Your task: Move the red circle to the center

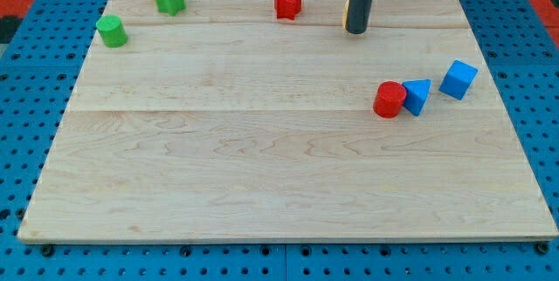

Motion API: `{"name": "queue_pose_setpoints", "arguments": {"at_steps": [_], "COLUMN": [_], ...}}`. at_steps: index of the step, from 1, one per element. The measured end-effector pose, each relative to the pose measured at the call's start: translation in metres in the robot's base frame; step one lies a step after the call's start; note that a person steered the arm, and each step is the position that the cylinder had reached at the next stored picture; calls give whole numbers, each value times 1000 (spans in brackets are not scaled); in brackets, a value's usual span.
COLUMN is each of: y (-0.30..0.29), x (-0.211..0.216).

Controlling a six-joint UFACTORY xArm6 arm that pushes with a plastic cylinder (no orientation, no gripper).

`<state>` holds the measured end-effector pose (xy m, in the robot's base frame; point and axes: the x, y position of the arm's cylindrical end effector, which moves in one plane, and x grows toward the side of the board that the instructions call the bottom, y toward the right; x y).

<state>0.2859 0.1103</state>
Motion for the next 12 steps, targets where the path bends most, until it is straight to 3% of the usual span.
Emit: {"name": "queue_pose_setpoints", "arguments": {"at_steps": [1, 2, 4, 5, 6, 7, 9, 10, 12], "y": [-77, -69, 51, 59, 1, 41, 61, 5, -12], "x": [0, -17, -29, -29, 26, 104, 165, 157, 119]}}
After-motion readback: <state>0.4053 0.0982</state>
